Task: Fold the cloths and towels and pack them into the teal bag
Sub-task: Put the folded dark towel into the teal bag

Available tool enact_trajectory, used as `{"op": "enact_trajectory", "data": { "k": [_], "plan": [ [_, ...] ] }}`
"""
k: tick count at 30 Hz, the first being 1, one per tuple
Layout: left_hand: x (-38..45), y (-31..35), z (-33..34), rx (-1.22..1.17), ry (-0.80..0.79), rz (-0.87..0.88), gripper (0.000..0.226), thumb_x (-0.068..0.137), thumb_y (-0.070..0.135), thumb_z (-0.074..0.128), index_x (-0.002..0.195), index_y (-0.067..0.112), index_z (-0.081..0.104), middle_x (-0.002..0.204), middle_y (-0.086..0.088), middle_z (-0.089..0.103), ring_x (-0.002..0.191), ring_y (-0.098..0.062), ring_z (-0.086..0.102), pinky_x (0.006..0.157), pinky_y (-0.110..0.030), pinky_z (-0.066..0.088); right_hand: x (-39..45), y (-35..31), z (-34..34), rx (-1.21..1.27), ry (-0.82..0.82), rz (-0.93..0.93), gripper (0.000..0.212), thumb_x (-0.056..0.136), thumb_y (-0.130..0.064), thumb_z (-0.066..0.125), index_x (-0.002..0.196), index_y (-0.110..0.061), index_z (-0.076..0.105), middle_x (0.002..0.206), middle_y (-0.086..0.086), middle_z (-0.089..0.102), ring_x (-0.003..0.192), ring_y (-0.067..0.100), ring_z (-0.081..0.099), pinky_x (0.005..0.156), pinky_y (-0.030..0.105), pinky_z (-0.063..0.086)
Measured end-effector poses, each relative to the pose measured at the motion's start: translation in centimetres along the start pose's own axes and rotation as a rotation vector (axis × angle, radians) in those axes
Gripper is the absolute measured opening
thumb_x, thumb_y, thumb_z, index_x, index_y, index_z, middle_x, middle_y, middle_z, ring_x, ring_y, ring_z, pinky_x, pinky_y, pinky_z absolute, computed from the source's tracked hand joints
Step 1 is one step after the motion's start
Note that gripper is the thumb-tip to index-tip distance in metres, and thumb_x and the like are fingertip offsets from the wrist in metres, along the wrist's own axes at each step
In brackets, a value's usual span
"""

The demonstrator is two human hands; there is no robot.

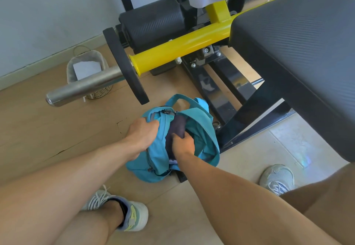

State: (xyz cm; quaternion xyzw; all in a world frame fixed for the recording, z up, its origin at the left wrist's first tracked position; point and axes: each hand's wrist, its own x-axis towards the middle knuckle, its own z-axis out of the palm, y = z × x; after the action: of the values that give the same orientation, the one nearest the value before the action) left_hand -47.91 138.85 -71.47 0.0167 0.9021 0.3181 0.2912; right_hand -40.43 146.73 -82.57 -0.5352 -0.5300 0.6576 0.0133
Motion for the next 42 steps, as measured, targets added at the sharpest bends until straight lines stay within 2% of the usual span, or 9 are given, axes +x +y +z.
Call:
{"op": "enact_trajectory", "data": {
  "k": [5,10,14,17,21,27,35,39,42],
  "plan": [
    [-0.3,-0.7,0.3,0.348,-0.062,0.249,0.016,0.086,0.022,0.063,0.081,0.018,0.048,0.073,0.000,0.055,0.064,-0.021,0.051,0.054,-0.033,0.040,1.0,0.7,0.0,-0.298,-0.060,-0.064,0.050,0.100,-0.027,0.052,0.148,-0.014,0.043,0.139,0.013,0.056,0.126,0.034,0.055,0.107,0.039,0.044],
    [-1.1,-1.6,0.8,0.589,-0.103,0.397,0.024,0.085,0.005,0.054,0.088,0.025,0.040,0.074,-0.001,0.056,0.065,-0.022,0.054,0.058,-0.043,0.046,0.1,2.0,-0.5,-0.466,-0.096,-0.240,0.074,0.104,-0.033,0.042,0.162,-0.026,-0.002,0.160,0.008,0.019,0.130,0.033,0.048,0.105,0.041,0.038],
    [-1.3,-1.5,0.9,0.644,-0.111,0.467,0.030,0.090,0.004,0.051,0.097,0.029,0.036,0.072,-0.001,0.054,0.062,-0.021,0.054,0.054,-0.041,0.045,-0.2,2.1,-0.1,-0.384,-0.045,-0.336,0.066,0.106,-0.033,0.037,0.161,-0.030,0.000,0.156,0.002,0.021,0.132,0.024,0.043,0.114,0.038,0.035],
    [-1.6,-1.0,0.5,0.744,-0.082,0.475,0.045,0.093,0.004,0.050,0.126,0.031,0.035,0.070,0.000,0.051,0.058,-0.020,0.052,0.051,-0.036,0.038,0.1,2.5,0.1,-0.415,-0.052,-0.316,0.067,0.106,-0.032,0.036,0.162,-0.027,-0.001,0.157,0.005,0.020,0.130,0.027,0.045,0.113,0.042,0.037],
    [-2.4,-0.6,-0.1,0.989,-0.085,0.468,0.096,0.091,-0.001,0.045,0.157,0.047,-0.005,0.073,0.000,0.051,0.055,-0.015,0.046,0.049,-0.030,0.033,0.9,2.9,-0.4,-0.560,-0.079,-0.262,0.068,0.106,-0.035,0.038,0.162,-0.020,0.002,0.160,0.010,0.022,0.134,0.033,0.046,0.108,0.042,0.041],
    [-2.5,0.3,-0.4,1.092,-0.163,0.409,0.082,0.095,0.006,0.044,0.160,0.044,0.008,0.080,0.004,0.047,0.061,-0.012,0.044,0.052,-0.029,0.032,0.4,3.3,-0.6,-0.634,0.008,-0.396,0.068,0.105,-0.043,0.034,0.162,-0.019,0.005,0.162,0.005,0.021,0.146,0.028,0.030,0.117,0.045,0.033],
    [-2.3,0.4,-0.1,1.059,-0.261,0.289,0.081,0.095,0.010,0.048,0.160,0.043,0.012,0.097,0.005,0.051,0.073,-0.015,0.051,0.056,-0.029,0.035,1.8,4.1,-0.7,-0.699,-0.266,-0.264,0.072,0.108,-0.040,0.029,0.160,-0.007,-0.007,0.166,0.014,0.017,0.147,0.031,0.030,0.120,0.040,0.027],
    [-1.7,0.7,-0.1,1.000,-0.305,0.267,0.086,0.092,0.022,0.057,0.160,0.041,0.009,0.091,0.009,0.051,0.082,-0.016,0.058,0.057,-0.028,0.038,1.1,3.5,-0.9,-0.581,-0.142,-0.230,0.060,0.106,-0.041,0.032,0.159,-0.015,0.021,0.148,0.014,0.050,0.131,0.033,0.051,0.108,0.041,0.041],
    [-1.7,2.0,-0.3,0.965,-0.319,0.281,0.091,0.090,0.035,0.065,0.160,0.041,0.007,0.111,0.007,0.060,0.085,-0.017,0.059,0.063,-0.029,0.041,-0.2,2.3,-2.8,-0.497,0.009,-0.283,0.032,0.106,-0.031,0.032,0.123,-0.023,0.057,0.108,0.005,0.068,0.098,0.028,0.063,0.090,0.043,0.051]
  ]
}}
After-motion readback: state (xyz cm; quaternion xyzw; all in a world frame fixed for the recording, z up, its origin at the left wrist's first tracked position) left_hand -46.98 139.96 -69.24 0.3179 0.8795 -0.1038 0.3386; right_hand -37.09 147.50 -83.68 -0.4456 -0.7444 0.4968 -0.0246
